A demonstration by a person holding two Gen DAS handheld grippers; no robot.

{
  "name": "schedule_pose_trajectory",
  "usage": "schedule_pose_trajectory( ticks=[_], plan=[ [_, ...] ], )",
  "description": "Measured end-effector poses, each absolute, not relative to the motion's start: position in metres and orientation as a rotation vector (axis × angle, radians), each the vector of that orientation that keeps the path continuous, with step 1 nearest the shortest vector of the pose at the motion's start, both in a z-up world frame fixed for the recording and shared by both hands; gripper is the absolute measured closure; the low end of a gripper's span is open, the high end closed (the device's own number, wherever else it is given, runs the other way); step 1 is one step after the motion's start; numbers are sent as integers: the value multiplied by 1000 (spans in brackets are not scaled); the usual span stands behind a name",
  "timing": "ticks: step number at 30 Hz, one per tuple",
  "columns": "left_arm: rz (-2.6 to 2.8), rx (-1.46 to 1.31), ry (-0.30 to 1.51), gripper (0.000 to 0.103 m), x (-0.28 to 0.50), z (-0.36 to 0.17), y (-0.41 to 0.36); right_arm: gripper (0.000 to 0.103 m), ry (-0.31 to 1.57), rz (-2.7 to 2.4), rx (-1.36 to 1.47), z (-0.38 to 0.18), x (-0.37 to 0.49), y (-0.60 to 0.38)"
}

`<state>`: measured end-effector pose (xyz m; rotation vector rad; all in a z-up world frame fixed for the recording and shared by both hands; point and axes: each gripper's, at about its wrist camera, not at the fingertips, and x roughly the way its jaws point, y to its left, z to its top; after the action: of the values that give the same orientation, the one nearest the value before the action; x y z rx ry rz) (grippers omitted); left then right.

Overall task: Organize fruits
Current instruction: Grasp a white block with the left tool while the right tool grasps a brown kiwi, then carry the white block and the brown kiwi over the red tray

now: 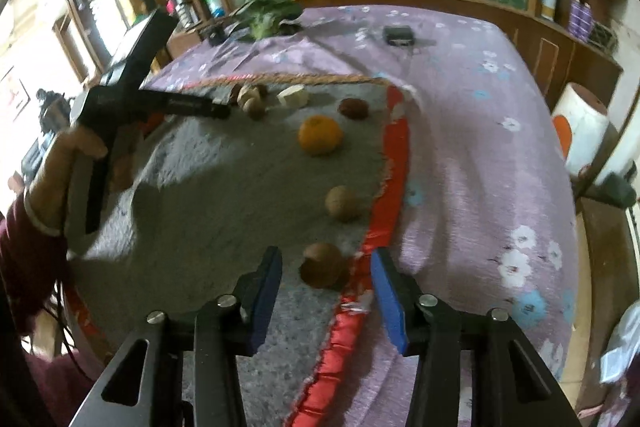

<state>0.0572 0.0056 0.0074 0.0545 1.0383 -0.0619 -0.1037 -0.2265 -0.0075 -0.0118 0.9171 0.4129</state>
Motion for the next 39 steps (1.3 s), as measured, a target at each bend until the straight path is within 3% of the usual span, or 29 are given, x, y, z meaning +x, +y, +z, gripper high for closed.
schedule_pose_trajectory(
  ticks=[2, 4, 8, 39],
  plan=[
    [-64, 61, 1033, 48, 57, 8, 5, 73, 922, 388, -55, -13, -103, -220],
    [-85, 57, 1030, 55, 57, 8, 6, 78, 919, 378, -79, -14, -103, -218],
    [-107, 42, 1028, 79, 54, 10, 6, 79, 909, 407, -84, -7, -102, -216],
    [-41, -23, 952, 79, -43, 48, 63, 79, 842, 522, -42, 18, -69, -106]
  ],
)
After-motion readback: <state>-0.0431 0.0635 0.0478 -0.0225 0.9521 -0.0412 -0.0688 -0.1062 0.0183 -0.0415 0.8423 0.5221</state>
